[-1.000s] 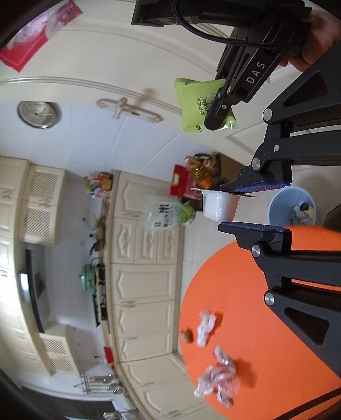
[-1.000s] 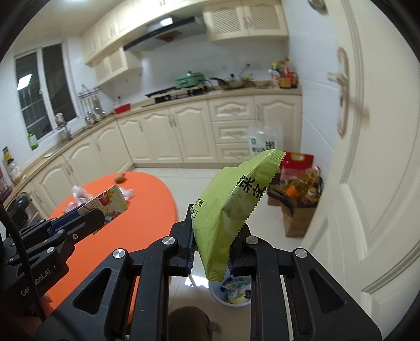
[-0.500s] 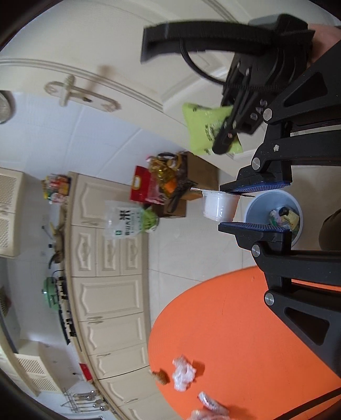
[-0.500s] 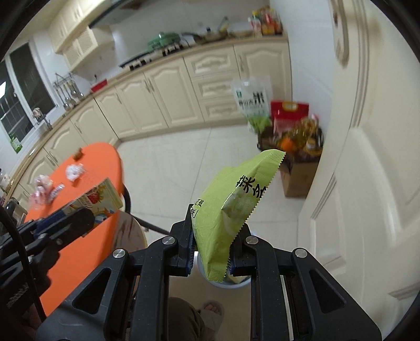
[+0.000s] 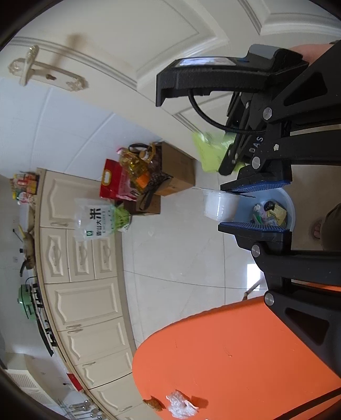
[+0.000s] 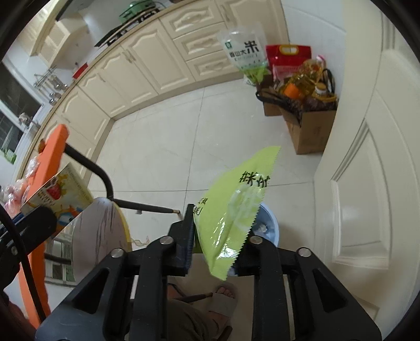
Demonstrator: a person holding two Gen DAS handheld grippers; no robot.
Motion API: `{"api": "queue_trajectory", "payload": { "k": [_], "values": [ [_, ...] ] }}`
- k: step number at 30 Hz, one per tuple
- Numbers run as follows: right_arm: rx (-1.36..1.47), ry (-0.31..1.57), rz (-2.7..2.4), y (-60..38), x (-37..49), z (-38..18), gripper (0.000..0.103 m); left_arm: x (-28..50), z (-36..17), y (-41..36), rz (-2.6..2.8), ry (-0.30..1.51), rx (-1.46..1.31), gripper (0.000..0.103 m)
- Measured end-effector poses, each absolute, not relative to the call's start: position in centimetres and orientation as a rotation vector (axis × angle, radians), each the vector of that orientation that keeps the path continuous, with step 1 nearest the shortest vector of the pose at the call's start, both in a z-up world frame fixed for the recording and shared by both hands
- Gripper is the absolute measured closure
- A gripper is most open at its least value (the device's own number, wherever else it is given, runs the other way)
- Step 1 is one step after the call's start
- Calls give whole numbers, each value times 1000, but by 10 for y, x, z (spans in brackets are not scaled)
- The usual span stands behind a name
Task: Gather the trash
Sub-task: 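Move both open tools back over the orange table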
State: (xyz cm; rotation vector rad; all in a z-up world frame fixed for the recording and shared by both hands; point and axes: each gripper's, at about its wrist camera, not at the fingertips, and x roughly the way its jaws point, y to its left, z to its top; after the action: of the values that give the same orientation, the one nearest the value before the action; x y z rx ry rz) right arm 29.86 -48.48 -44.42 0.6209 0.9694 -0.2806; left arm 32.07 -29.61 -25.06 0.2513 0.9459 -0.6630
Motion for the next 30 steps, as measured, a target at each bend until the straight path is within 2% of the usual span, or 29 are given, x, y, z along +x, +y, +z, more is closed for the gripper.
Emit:
{"api": "queue_trajectory", "payload": {
  "k": [1,2,3,5,6,7,10,17,30],
  "values": [
    [630,973,-279,-487,299,-448,55,322,-251,-298,-657,947,258,78],
    [637,975,-282,-489,299,-451,36,323,-251,-301,-650,946,264,66],
    [642,970,-291,-491,298,-452,32,323,-251,-302,-651,942,264,60],
    [658,962,-294,-493,297,-452,25,323,-247,-305,-641,922,262,33],
    [671,958,-297,-494,297,-452,20,321,-247,-303,-637,912,262,29],
    [679,952,-303,-496,296,-452,11,317,-247,-301,-634,901,262,24],
    [697,938,-319,-500,290,-447,0,306,-242,-296,-626,872,263,13],
    [701,866,-355,-497,272,-407,0,263,-212,-267,-593,772,253,3],
    [551,678,-332,-417,251,-269,0,168,-157,-135,-514,620,125,3]
  ]
}}
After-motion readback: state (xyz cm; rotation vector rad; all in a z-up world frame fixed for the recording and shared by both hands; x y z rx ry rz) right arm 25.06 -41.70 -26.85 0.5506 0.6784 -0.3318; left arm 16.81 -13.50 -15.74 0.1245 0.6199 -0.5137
